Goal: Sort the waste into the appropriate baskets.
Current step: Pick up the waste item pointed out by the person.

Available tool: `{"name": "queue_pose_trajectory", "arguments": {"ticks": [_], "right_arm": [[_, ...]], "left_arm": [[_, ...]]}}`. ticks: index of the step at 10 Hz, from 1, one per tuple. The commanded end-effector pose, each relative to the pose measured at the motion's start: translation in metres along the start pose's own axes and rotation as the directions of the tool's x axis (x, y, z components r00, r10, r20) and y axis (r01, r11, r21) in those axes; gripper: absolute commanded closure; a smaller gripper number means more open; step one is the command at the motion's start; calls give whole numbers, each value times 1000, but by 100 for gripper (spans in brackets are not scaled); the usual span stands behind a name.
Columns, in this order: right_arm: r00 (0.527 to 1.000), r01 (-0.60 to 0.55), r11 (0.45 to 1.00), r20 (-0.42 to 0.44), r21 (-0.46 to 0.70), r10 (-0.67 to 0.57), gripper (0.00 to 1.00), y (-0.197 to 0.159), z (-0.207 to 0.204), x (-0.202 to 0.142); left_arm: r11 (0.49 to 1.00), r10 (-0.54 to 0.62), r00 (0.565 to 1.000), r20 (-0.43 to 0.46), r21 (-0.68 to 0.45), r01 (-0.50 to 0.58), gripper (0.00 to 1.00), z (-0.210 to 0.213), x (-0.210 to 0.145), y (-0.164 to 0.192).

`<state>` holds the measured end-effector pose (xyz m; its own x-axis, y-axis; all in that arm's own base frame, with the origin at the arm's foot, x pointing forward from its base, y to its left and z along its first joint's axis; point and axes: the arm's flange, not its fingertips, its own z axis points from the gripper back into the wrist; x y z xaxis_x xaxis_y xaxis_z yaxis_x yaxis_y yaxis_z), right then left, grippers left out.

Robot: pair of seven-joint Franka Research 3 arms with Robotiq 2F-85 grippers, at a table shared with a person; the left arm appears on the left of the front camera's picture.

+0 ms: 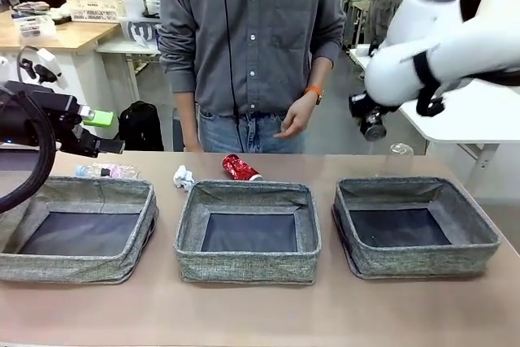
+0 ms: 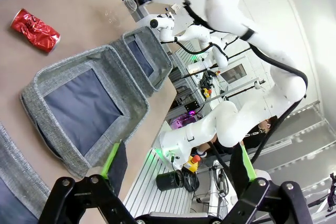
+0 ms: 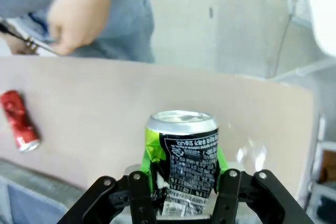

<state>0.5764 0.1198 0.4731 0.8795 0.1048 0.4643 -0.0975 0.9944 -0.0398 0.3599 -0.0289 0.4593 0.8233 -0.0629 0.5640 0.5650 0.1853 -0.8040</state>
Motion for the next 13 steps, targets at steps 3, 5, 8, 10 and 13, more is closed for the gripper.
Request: {"name": "queue_pose_trajectory", "arguments": {"ticks": [3,5,8,10,13], "right_arm": [[893,362,930,-263,-64,-366,70,62,103,-87],[970,225,974,-97,19,-222,70,81,111,-107],[917,290,955,-266,-68,-297,70,64,111,-95],[966,161,987,-200,-22,-162,52,112,146,-95],[979,12,999,-204,-32,-18,52,244,271,-49]], "left_arm": [[1000,-23,1000,22,-19,23,0,-3,0,0],[1000,-23,1000,22,-19,23,0,-3,0,0],[1000,-23,1000,22,-19,23,0,-3,0,0],[1000,-23,1000,22,-19,23,0,-3,0,0],[1000,-23,1000,22,-19,23,0,-3,0,0]]}}
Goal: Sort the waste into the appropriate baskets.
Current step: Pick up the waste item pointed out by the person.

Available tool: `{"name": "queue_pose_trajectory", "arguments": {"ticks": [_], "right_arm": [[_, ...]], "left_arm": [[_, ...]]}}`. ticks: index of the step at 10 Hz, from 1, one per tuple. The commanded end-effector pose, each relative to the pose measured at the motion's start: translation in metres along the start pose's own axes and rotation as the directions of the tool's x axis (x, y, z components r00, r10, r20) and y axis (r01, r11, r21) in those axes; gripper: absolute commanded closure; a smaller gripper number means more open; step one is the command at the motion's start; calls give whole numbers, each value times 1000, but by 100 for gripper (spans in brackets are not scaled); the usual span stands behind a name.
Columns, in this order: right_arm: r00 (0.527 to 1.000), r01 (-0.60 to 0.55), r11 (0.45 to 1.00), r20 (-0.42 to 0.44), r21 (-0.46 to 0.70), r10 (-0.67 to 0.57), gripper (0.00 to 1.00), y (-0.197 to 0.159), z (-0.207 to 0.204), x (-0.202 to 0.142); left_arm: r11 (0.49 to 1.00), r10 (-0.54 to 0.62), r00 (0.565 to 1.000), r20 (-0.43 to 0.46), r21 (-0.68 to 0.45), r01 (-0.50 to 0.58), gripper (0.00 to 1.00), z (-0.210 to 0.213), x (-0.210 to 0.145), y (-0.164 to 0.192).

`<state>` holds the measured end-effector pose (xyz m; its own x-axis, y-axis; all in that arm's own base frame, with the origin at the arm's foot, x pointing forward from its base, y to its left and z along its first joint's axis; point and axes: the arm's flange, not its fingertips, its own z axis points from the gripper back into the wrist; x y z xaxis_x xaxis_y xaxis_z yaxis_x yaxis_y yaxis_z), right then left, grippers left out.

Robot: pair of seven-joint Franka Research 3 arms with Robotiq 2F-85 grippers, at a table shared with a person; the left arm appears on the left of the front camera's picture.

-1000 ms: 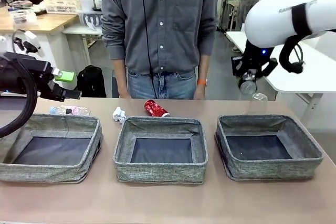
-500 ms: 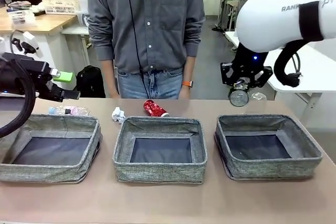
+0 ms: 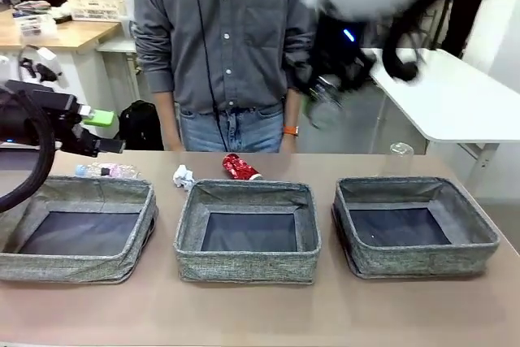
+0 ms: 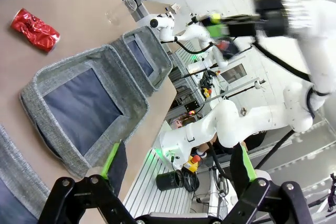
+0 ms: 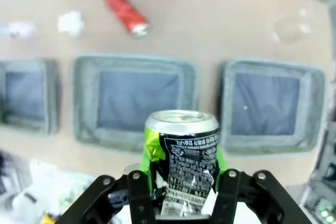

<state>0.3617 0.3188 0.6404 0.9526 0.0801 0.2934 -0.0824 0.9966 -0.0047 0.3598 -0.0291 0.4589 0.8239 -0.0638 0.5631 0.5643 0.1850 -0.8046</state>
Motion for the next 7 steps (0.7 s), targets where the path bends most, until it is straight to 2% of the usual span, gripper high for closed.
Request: {"name": "queue_pose_trajectory", "arguments": {"ticks": [1,3,4,7], "right_arm": [[1000,-18,997,8,-74,19,52,65,63,33],[998,28,997,-59,-65,-32,52,115,108,22],[996,64,994,-57,-83,-69,52,129,121,18],[990,128,987,-42,-98,-132,52,133,135,20]], "left_arm": [[1000,-24,999,23,-18,24,0,-2,1,0],[1000,-24,999,23,-18,24,0,-2,1,0],[1000,-24,999,23,-18,24,0,-2,1,0],[1000,-24,999,23,-18,24,0,-2,1,0]]}}
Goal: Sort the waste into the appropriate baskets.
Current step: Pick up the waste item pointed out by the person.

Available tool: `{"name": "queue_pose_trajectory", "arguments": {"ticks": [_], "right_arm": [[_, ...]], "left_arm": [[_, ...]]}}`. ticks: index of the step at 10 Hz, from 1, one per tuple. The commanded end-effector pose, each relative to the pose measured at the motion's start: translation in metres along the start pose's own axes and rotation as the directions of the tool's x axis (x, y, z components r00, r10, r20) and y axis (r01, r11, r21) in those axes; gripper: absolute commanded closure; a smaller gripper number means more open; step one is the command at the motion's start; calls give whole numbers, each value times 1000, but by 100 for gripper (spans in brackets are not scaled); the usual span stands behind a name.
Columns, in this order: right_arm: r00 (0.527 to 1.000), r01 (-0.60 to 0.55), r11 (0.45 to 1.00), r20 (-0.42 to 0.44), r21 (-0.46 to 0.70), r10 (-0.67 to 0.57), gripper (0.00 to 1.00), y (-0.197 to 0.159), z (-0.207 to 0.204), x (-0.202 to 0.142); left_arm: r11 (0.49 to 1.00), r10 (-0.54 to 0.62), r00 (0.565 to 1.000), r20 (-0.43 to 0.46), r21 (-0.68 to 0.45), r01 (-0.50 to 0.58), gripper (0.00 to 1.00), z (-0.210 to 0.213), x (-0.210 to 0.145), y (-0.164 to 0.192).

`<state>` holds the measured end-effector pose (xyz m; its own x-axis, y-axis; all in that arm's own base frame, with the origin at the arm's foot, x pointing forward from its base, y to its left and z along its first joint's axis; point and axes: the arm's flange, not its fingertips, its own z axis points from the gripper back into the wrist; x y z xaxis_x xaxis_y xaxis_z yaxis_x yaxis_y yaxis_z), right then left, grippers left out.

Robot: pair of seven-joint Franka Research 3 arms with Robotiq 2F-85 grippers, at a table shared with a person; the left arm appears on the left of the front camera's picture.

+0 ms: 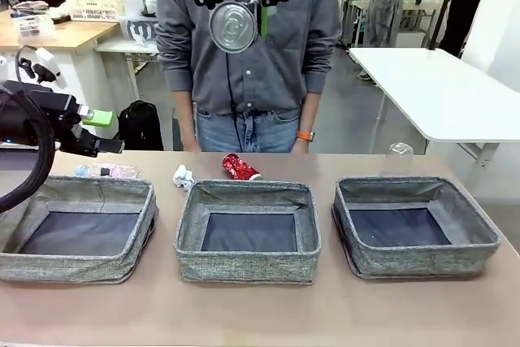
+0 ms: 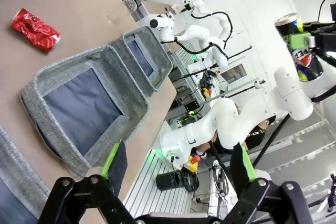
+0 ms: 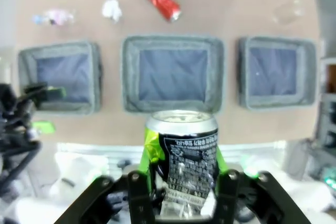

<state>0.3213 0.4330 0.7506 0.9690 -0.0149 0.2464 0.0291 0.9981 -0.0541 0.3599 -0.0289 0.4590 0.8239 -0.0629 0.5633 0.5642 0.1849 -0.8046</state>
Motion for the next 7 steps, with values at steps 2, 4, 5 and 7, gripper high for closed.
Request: {"name": "queue_pose_trajectory", "arguments": {"ticks": [2,4,5,7], "right_arm": [[1000,0,1000,0,0,0,52,0,0,0],[1000,0,1000,0,0,0,52,0,0,0],[1000,0,1000,0,0,0,52,0,0,0],[1000,0,1000,0,0,0,52,0,0,0]], "left_arm": [[1000,-24,999,22,-18,24,0,-3,0,0],[1000,-24,999,22,-18,24,0,-3,0,0],[1000,-24,999,22,-18,24,0,-3,0,0],[1000,-24,999,22,-18,24,0,-3,0,0]]}}
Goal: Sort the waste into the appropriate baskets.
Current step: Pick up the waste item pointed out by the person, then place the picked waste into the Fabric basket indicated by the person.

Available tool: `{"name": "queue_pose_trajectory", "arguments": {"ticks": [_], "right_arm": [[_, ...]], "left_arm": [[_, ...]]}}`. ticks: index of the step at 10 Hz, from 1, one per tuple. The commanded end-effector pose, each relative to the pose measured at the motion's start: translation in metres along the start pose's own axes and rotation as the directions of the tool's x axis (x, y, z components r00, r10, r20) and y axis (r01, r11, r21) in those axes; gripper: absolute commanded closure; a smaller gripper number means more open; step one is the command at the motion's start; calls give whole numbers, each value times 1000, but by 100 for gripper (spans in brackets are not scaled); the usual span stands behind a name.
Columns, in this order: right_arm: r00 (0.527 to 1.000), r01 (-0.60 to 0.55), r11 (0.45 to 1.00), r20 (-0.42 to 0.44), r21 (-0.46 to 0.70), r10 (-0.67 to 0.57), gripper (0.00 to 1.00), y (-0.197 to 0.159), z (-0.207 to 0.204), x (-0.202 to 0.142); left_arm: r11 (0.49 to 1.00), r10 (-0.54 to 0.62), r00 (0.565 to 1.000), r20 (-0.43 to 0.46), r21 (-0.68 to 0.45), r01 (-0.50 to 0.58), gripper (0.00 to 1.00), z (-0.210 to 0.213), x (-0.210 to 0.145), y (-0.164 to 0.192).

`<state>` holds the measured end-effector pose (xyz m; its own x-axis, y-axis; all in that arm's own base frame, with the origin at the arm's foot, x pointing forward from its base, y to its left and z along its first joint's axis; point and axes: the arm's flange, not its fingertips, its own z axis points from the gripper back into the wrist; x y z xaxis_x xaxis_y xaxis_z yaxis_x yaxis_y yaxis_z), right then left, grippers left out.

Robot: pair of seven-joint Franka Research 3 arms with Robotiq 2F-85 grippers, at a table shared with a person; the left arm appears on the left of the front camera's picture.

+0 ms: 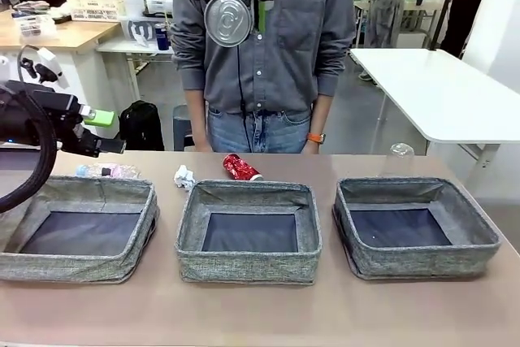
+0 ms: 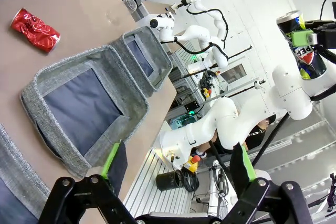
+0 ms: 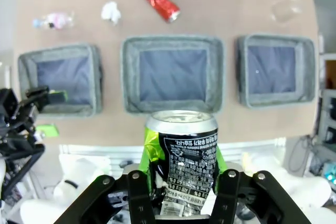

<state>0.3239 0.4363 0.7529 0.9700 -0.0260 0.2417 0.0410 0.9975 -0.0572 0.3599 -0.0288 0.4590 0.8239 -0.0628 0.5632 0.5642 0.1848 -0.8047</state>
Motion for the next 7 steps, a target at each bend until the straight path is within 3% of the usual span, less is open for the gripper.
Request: {"name": "queue_pose_trajectory", "arguments": {"ticks": [1,7], "right_arm": [[1000,-11,1000,6,6,11,52,-3,-2,-3],[1000,-11,1000,6,6,11,52,-3,-2,-3]], "left_arm": [[1000,-24,999,22,-18,24,0,-3,0,-1],[1000,-24,999,22,-18,24,0,-3,0,-1]]}}
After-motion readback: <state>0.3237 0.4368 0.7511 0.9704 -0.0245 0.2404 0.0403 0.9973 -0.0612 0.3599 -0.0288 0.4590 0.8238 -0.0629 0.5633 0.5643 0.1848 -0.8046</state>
